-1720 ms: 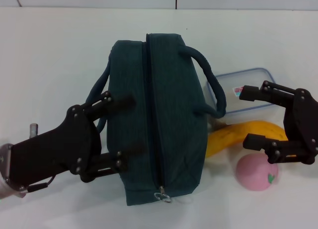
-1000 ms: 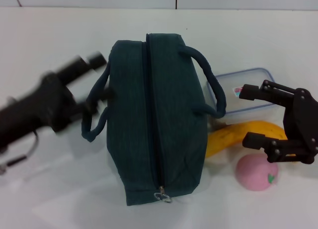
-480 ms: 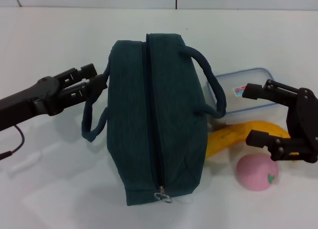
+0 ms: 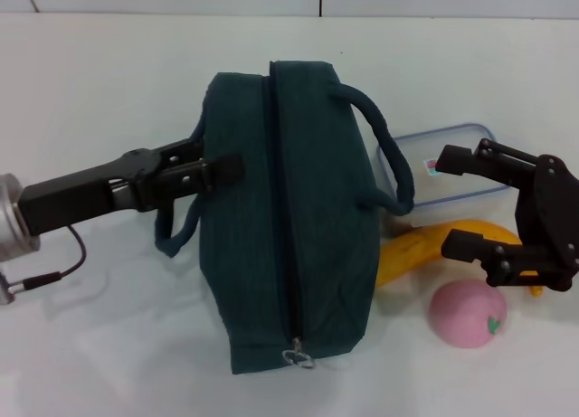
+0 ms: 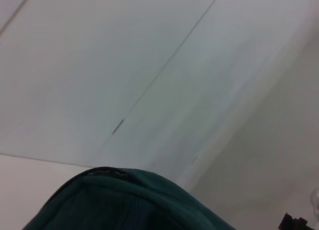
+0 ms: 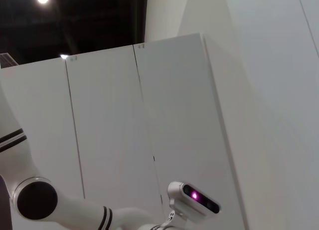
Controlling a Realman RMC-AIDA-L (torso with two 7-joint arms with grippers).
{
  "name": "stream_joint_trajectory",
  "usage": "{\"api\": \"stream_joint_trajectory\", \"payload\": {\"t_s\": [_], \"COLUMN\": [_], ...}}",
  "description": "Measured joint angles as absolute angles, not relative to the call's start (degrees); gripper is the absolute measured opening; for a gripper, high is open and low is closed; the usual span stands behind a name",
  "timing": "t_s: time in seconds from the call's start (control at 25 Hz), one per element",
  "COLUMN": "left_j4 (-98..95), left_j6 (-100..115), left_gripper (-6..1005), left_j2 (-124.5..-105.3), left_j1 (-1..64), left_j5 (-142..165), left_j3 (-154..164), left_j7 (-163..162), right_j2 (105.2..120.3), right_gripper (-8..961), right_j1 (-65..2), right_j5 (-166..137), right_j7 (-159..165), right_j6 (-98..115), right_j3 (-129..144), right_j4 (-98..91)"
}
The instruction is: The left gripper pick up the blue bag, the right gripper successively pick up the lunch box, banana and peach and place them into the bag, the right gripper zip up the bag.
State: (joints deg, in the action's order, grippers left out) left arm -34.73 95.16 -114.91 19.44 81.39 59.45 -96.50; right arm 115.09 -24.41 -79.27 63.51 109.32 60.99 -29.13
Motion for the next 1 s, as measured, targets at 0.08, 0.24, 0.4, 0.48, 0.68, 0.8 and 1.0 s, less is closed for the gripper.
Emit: {"api": "stream_joint_trajectory", "payload": {"t_s": [0.08, 0.24, 0.4, 0.48, 0.68, 0.8, 1.0], "left_j4": [-34.70, -34.79, -34.47, -34.33, -34.22, -34.20, -34.28], "left_j6": [94.45, 91.40, 89.68, 89.51, 89.49, 89.50, 89.60], "left_gripper": [794, 790, 787, 785, 781, 779, 493], "left_j2": [-114.99, -115.15, -115.31, -115.32, -115.32, -115.61, -116.06], "left_j1": [19.89, 20.27, 20.78, 20.99, 21.00, 21.03, 22.09], "left_j5": [81.45, 81.46, 81.69, 81.99, 81.98, 82.02, 82.10], "left_j3": [59.43, 59.41, 59.45, 59.42, 59.41, 59.41, 59.63], "left_j7": [-97.11, -97.51, -97.51, -97.09, -93.41, -91.57, -90.78], "right_j2": [115.10, 115.14, 115.21, 115.22, 115.22, 115.52, 116.05], "right_gripper": [871, 870, 870, 870, 870, 870, 870], "right_j1": [-24.22, -23.88, -23.83, -23.81, -23.80, -23.79, -24.63], "right_j5": [-79.27, -79.21, -79.17, -79.18, -79.17, -78.52, -71.09], "right_j7": [63.51, 63.45, 62.93, 62.82, 60.27, 57.63, 52.90], "right_j6": [109.25, 109.11, 108.40, 107.90, 105.92, 105.44, 104.93], "right_j3": [60.98, 60.86, 58.90, 57.82, 54.52, 52.76, 51.90], "right_j4": [-29.12, -28.82, -25.66, -24.46, -18.92, -15.36, -6.64]}}
